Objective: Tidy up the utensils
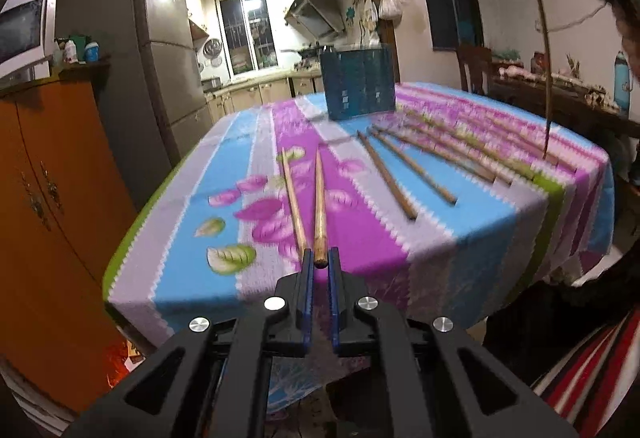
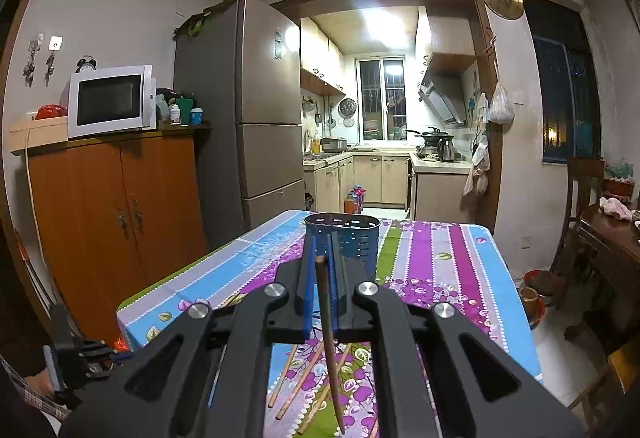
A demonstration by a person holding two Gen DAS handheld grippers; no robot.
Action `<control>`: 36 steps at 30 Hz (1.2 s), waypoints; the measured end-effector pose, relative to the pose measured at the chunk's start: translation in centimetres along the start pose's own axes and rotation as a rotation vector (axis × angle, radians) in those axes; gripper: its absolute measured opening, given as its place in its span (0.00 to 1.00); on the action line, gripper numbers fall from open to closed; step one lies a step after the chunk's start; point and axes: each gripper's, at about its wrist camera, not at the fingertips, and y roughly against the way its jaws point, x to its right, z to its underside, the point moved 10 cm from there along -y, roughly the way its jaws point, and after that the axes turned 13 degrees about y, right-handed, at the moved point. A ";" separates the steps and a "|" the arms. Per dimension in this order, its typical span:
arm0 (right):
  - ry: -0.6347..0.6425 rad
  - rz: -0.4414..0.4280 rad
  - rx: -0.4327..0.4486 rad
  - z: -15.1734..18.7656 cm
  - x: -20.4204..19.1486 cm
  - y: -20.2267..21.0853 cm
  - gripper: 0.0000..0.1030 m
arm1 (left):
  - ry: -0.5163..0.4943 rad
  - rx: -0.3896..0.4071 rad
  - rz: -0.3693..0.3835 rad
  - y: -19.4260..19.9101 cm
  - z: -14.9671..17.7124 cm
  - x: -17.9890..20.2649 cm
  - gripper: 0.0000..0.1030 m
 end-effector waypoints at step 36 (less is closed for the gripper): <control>-0.008 -0.045 0.058 -6.0 4.0 -7.1 0.05 | 0.011 0.338 0.157 -1.9 -25.9 3.1 0.07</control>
